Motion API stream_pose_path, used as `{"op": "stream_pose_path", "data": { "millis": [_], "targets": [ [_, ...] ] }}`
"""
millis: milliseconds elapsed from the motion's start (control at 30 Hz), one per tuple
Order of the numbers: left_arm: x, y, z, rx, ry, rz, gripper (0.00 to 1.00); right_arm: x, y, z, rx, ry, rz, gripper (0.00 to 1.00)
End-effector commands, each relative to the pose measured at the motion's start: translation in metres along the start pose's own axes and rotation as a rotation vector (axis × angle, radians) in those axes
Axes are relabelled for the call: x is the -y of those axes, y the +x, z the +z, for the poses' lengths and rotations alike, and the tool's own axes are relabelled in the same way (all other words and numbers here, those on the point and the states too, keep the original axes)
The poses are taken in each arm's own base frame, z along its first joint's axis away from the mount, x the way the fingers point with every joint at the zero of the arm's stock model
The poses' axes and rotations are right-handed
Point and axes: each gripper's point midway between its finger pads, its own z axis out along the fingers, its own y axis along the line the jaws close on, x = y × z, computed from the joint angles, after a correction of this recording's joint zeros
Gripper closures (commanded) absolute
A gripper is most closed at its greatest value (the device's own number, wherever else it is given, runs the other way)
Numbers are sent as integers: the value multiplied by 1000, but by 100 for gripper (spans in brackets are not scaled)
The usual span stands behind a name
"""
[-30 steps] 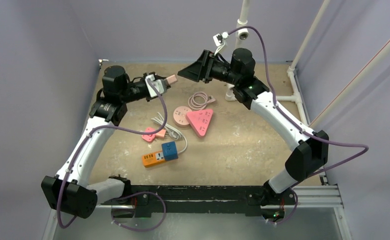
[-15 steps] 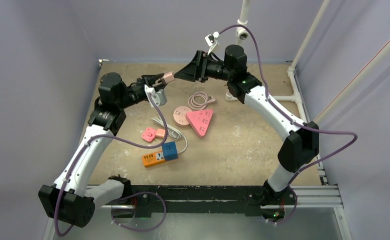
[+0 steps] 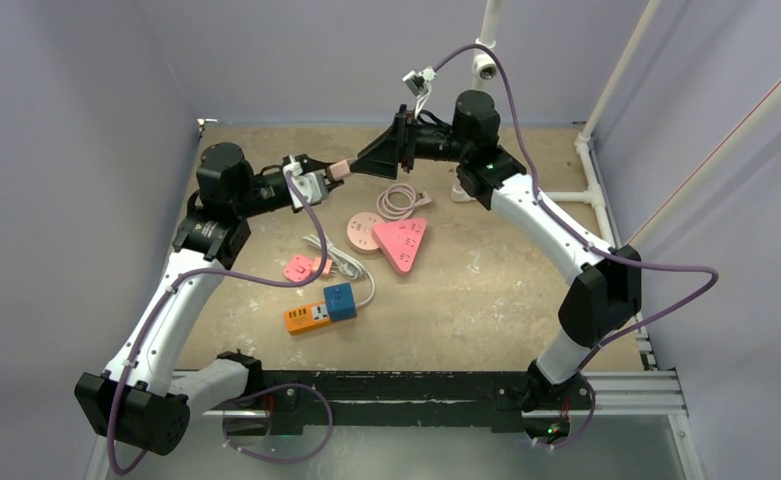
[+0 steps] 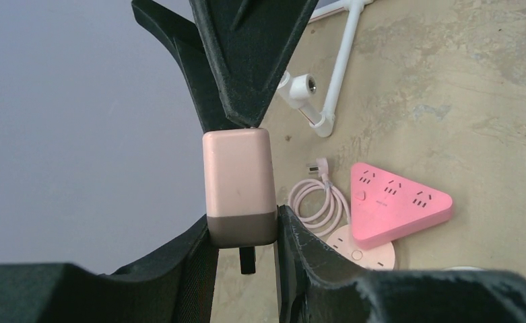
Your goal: Insert the plug
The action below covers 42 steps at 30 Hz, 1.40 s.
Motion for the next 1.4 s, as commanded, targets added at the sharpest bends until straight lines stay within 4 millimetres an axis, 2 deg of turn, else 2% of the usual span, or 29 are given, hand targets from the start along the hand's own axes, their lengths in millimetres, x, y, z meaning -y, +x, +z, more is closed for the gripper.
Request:
{"op": "stream_pose_path", "data": {
  "millis": [0, 167, 300, 500, 633, 733, 1000, 1100, 1300, 1367],
  "targets": [
    [3, -10, -2, 15, 19, 15, 100, -31, -9, -4, -18, -77, -108, 21],
    [3, 12, -4, -55, -3, 54, 100, -30, -26, -5, 35, -2, -114, 21],
    [-3, 13, -3, -61, -27, 65, 100, -22, -31, 0, 59, 69, -85, 20],
    [-10, 10, -1, -51, -50, 66, 100, -21, -24, 18, 46, 96, -55, 21],
    [-11, 9, -2, -52, -59, 88, 100, -14, -14, 25, 18, 115, -25, 25],
    [-15, 9, -4, -57, -84, 103, 100, -12, -9, 27, 8, 123, -6, 30],
    [-17, 11, -6, -63, -98, 155, 100, 13, -6, 23, 16, 270, 41, 31],
    [-16, 10, -7, -61, -98, 174, 100, 11, -8, 21, 24, 270, 38, 29],
    [-16, 11, -7, -58, -102, 189, 100, 1, -21, 24, 57, 239, 37, 43],
    [-17, 11, -6, -55, -108, 191, 100, -2, -18, 25, 42, 216, 28, 47]
  ]
}}
